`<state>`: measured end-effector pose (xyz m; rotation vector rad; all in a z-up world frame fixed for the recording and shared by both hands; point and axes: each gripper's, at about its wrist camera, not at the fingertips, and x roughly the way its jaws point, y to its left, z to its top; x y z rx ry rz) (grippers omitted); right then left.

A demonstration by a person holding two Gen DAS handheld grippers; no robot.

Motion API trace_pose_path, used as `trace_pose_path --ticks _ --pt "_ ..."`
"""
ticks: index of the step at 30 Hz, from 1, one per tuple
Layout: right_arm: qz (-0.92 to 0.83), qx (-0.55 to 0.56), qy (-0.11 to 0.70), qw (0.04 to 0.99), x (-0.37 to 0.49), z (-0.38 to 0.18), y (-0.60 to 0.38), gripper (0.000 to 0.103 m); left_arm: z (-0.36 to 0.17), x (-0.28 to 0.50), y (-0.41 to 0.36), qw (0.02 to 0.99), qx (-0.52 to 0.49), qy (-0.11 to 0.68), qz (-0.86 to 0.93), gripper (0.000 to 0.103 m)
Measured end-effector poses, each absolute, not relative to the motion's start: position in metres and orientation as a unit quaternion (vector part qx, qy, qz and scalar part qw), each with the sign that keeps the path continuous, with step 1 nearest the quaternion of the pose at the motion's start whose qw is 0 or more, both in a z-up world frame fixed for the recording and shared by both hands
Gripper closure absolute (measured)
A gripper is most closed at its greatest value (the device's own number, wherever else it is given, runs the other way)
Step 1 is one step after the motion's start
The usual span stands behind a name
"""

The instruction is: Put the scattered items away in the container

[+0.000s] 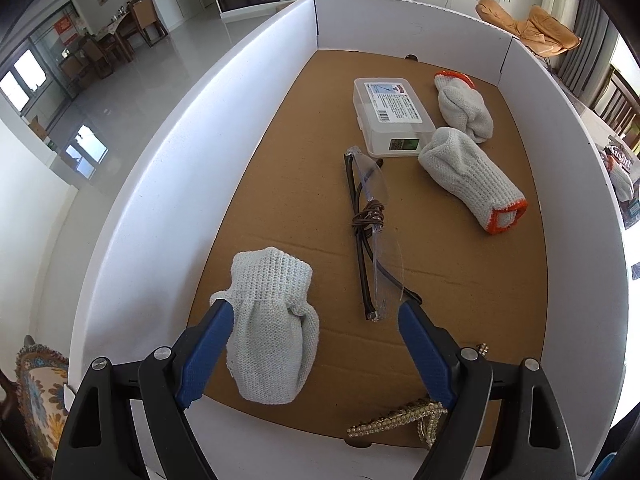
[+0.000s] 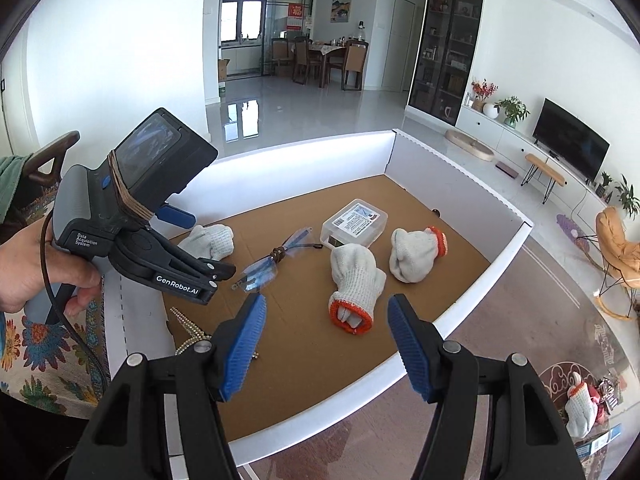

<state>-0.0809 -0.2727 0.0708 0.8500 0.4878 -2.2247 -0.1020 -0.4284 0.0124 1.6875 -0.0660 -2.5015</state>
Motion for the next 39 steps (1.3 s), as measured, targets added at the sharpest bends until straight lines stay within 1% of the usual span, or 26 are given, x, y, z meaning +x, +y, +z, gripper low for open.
trace_pose_path --ticks 4,8,15,21,25,28,32,36,39 --pt "-0.867 0.314 0.190 0.337 -0.078 0.081 -0.262 0.038 0.013 -0.101 -0.423 0.056 0.562 -0.027 -0.825 0.019" --pt "-0.879 0.296 0.192 0.320 -0.074 0.092 -0.252 0.038 0.021 -0.096 -0.431 0.062 0.544 0.018 -0.836 0.019" --pt "-0.897 0.274 0.181 0.297 -0.068 0.111 -0.222 0.038 0.079 -0.087 -0.419 0.051 0.467 0.050 -0.882 0.018" --pt "-0.909 0.278 0.163 0.265 -0.064 0.118 -0.176 0.038 0.125 -0.097 -0.351 -0.006 0.431 0.009 -0.902 0.018" --pt "-0.918 0.283 0.151 0.232 -0.065 0.119 -0.131 0.038 0.138 -0.099 -0.282 -0.059 0.430 -0.032 -0.900 0.017" --pt "-0.924 0.298 0.131 0.201 -0.070 0.114 -0.087 0.038 0.139 -0.100 -0.227 -0.093 0.438 -0.052 -0.893 0.016" --pt "-0.928 0.322 0.103 0.154 -0.078 0.102 -0.021 0.038 0.128 -0.102 -0.159 -0.134 0.445 -0.041 -0.884 0.016" --pt "-0.930 0.342 0.085 0.105 -0.081 0.085 0.048 0.038 0.098 -0.109 -0.097 -0.156 0.456 -0.025 -0.876 0.016" --pt "-0.925 0.365 0.066 0.079 -0.082 0.067 0.099 0.038 0.062 -0.118 -0.060 -0.159 0.472 -0.010 -0.867 0.016"
